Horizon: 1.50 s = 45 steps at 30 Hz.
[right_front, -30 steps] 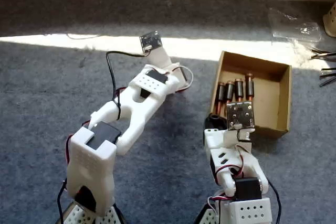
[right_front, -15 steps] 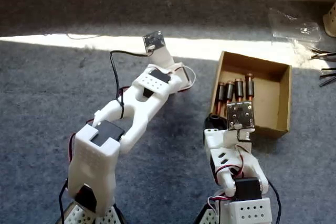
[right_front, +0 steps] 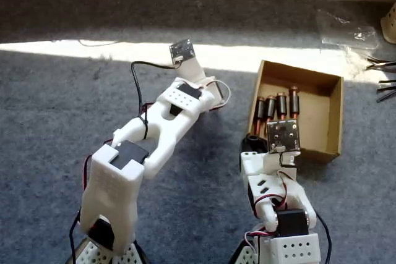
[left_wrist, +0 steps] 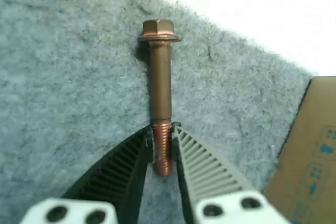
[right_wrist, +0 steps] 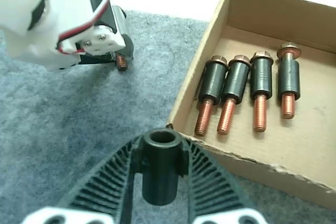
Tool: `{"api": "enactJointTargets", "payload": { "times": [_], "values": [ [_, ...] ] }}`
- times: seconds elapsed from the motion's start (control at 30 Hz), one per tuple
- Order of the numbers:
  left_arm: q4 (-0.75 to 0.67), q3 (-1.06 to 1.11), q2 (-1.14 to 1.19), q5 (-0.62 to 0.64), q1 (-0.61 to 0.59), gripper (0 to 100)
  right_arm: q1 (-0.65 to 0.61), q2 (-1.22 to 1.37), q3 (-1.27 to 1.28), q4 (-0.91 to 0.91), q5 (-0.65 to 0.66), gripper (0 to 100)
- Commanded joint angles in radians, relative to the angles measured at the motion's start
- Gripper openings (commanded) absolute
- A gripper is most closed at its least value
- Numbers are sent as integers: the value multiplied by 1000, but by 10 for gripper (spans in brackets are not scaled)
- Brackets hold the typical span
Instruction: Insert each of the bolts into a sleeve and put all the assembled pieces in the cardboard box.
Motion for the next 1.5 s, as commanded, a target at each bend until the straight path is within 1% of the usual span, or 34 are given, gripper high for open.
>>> {"api": "enactJointTargets", "payload": {
  "times": [0.0, 0.13, 0.27, 0.4, 0.57, 0.67, 0.8, 0.9, 0.97, 1.27, 1.47],
  "values": [
    [28, -31, -13, 5, -2, 6, 4, -12, -15, -27, 15, 4],
    [183, -48, -16, 5, 4, 6, 4, -12, -15, -27, 15, 4],
    [374, -101, -15, 5, -1, 6, 4, -12, -15, -27, 15, 4],
    [594, -177, -15, 3, 4, 6, 4, -12, -15, -27, 15, 4],
    [913, -269, -13, 3, 5, 6, 4, -12, -15, -27, 15, 4],
    [1043, -277, -5, 3, 5, 6, 4, -12, -15, -27, 15, 4],
    [1056, -237, -5, -12, 1, 7, 4, -12, -15, -27, 15, 4],
    [1056, -234, -5, -97, 4, 7, 4, -12, -15, -27, 15, 4],
    [1056, -236, -5, -129, 5, 7, 4, -12, -15, -27, 15, 4],
    [1059, -234, -4, -135, 2, 15, 4, -12, -15, -27, 15, 4],
    [1065, -232, -4, -132, -1, 175, 4, -12, -15, -27, 15, 4]
  ]
}}
